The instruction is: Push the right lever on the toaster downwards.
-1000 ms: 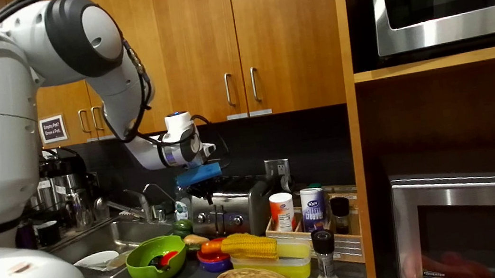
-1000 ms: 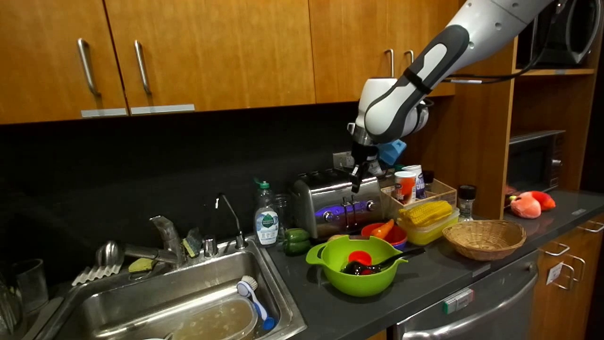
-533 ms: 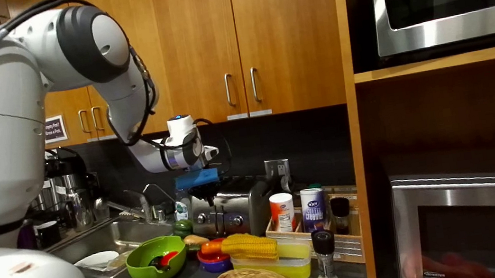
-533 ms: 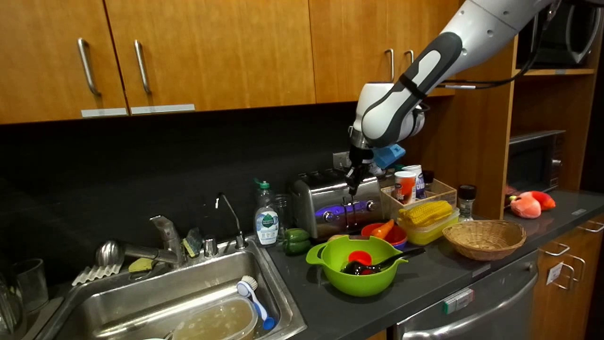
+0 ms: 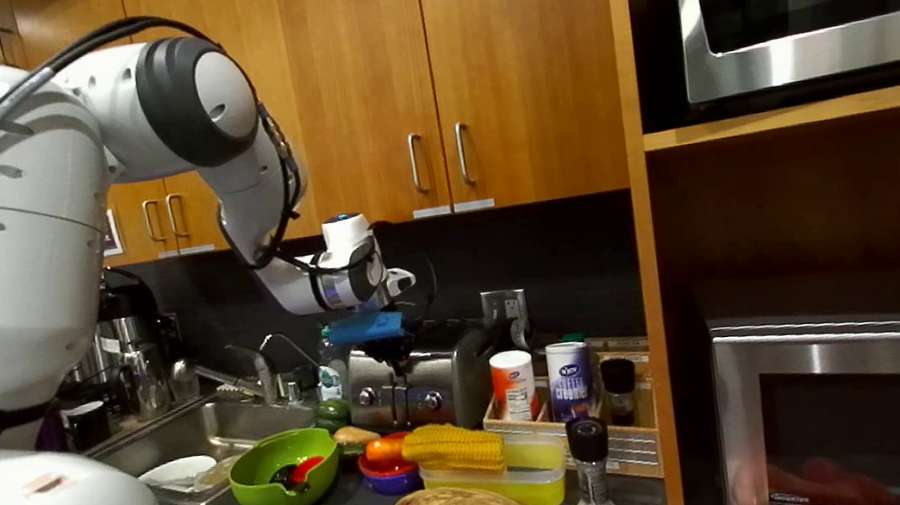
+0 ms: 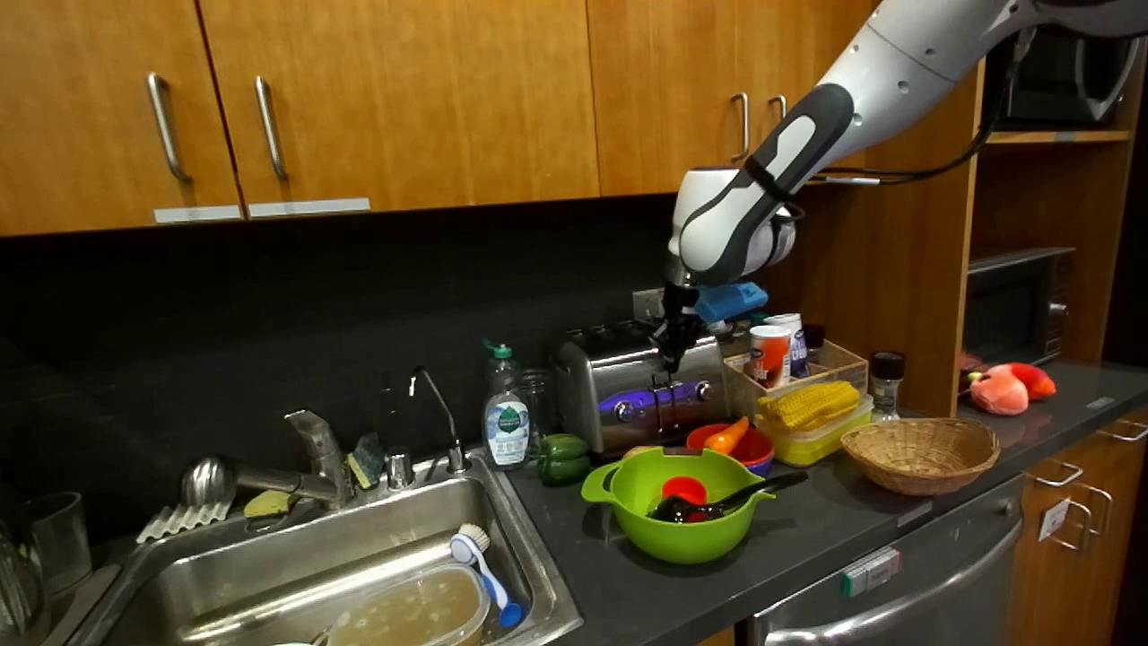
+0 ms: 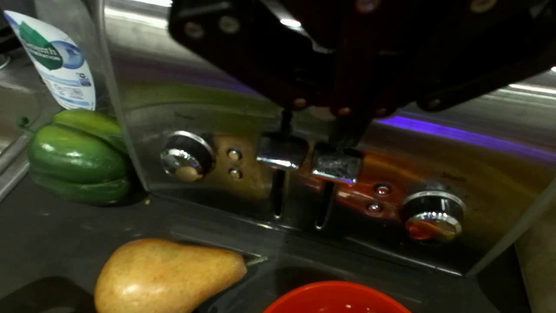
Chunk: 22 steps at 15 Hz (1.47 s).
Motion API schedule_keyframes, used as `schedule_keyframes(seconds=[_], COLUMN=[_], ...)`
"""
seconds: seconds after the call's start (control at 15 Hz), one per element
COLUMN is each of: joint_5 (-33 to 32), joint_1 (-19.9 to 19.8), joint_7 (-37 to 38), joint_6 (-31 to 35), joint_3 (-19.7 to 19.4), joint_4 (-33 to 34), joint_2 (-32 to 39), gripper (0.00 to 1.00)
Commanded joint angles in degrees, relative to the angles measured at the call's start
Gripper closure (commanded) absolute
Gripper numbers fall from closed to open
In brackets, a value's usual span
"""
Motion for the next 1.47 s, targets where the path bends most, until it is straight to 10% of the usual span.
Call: schedule_keyframes(seconds=[0.0,1.4], joint_5=[-0.9,3.4], joint_1=[1.2,1.1], joint_7=[4.5,8.6], joint_6=[-2.9,-5.9], joint_3=[-1.9,-1.2], joint_4=[3.9,6.1], joint_2=[2.4,7.5], gripper=[1.0,1.0])
